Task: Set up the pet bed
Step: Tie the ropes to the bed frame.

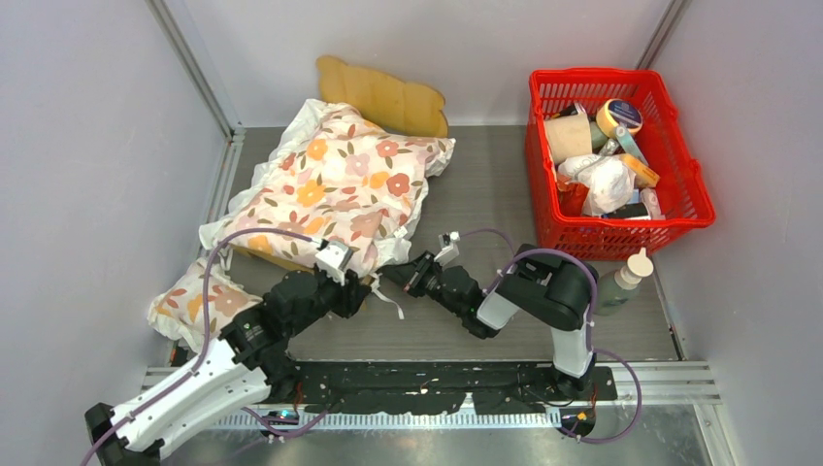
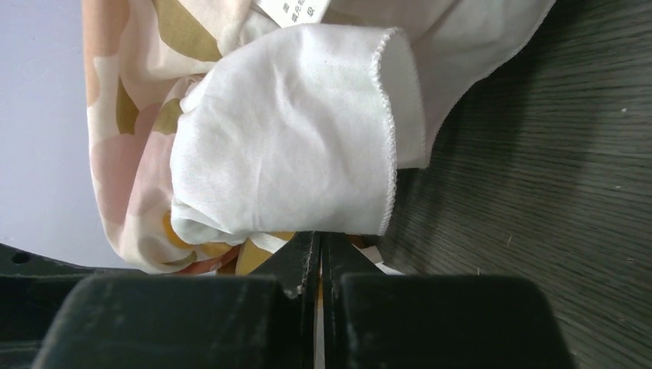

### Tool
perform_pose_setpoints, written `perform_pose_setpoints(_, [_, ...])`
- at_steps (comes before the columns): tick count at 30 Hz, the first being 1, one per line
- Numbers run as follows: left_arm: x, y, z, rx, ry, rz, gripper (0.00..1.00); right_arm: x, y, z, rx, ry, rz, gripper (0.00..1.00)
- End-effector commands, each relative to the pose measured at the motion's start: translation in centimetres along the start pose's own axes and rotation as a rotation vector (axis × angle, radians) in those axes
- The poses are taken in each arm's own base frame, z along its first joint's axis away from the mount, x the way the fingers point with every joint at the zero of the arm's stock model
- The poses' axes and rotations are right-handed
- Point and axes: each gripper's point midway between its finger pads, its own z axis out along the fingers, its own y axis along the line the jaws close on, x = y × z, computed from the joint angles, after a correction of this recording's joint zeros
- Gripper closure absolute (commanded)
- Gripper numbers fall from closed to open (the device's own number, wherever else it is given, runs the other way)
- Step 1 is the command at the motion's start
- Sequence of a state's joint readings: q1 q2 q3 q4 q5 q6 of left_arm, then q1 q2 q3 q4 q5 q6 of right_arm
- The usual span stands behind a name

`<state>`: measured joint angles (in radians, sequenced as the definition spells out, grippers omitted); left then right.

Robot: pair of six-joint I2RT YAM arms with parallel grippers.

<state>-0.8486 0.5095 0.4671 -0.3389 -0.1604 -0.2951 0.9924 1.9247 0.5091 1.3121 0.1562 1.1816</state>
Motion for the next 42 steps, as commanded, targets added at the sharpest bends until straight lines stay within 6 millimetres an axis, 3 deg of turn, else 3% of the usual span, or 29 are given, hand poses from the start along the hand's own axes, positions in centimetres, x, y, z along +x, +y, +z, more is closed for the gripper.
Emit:
perform_pose_setpoints(1, [0.8,-2.8,0.9,0.123,0.08,-0.062,0.6,-1.9,2.5,-0.4,-0.081,-0.069,-0.008,0.95])
perform_pose_setpoints(6, [3.0,-3.2,1.8,0.086,0.263,-0.099,0.59,-2.5,2.6,-0.9,-0.073,-0.084,-0.037,0.95])
perform_pose_setpoints(18, [6.0,-2.0,4.6,-0.219,0.295,-0.026,0.52,-3.3,3.1,-1.7,-0.077,-0.089,-0.114,0.95])
perform_pose_setpoints(24, [5.8,-0.6,5.6,-0.393,0.223,0.006,0.45,-3.3,3.2,-1.8,-0.094,-0.079,-0.133,0.95])
perform_pose_setpoints(33, [5.5,0.7,7.0,-0.488,0.127,0.018,0.37,-3.1,3.3,-1.9,-0.122,-0.061,-0.132,0.95])
perform_pose_setpoints(42, [6.0,1.4,7.4,-0.567,0.111,-0.018,0.39,-3.2,3.7,-2.0,-0.138,-0.058,-0.14,0.95])
